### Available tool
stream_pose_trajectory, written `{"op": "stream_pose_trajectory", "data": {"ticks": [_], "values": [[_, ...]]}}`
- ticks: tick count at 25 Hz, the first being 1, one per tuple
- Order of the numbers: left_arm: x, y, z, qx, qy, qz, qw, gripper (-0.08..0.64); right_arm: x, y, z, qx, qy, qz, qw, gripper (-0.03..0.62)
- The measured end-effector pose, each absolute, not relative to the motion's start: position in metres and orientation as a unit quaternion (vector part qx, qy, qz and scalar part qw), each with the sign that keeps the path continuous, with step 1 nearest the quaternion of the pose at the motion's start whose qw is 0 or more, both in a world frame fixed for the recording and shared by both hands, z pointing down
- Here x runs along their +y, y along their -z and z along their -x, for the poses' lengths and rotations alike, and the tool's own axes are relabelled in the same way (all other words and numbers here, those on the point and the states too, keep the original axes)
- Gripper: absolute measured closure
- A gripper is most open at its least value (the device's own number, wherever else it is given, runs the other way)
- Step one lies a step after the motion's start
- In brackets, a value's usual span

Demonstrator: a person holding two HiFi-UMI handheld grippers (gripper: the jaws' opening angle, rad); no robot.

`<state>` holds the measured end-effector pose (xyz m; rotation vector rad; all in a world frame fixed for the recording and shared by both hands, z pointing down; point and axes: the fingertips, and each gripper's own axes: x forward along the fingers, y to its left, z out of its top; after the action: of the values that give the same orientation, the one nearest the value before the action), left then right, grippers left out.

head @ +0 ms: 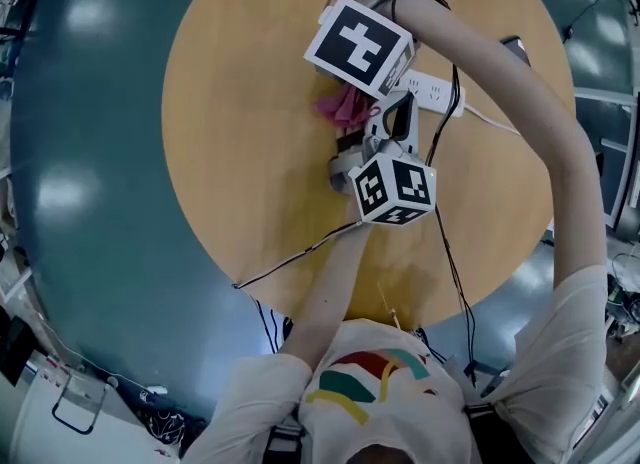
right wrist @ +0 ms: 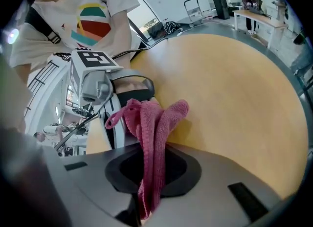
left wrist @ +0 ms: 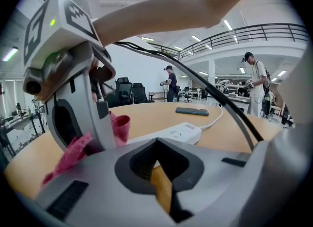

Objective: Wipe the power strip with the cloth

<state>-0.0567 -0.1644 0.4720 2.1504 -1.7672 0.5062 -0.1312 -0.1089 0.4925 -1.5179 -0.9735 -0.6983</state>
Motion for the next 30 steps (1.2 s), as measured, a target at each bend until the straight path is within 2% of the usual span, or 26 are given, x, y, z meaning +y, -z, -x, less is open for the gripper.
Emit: {"op": "stream_pose_trajectory", "data": {"ticks": [9, 25, 28, 30], "values": [[-0.165, -0.472, 0.06, -0.625, -0.173, -0.744, 0.161, 0.526, -0.116, -0.498, 0.134, -0.387, 0.312, 0.636, 0.591, 0.554], [-0.169, -0.467, 0.061, -0.628, -0.172, -0.742, 0.159, 0.526, -0.176, -0.496, 0.149, -0.485, 0.288, 0.553, 0.614, 0.554], [-0.168, -0.467, 0.059, -0.625, -0.171, -0.745, 0.157, 0.526, -0.175, -0.486, 0.156, -0.567, 0.246, 0.509, 0.599, 0.552], [-0.167, -0.466, 0.059, -0.625, -0.17, -0.745, 0.159, 0.526, -0.181, -0.467, 0.166, -0.68, 0.168, 0.431, 0.569, 0.554]]}}
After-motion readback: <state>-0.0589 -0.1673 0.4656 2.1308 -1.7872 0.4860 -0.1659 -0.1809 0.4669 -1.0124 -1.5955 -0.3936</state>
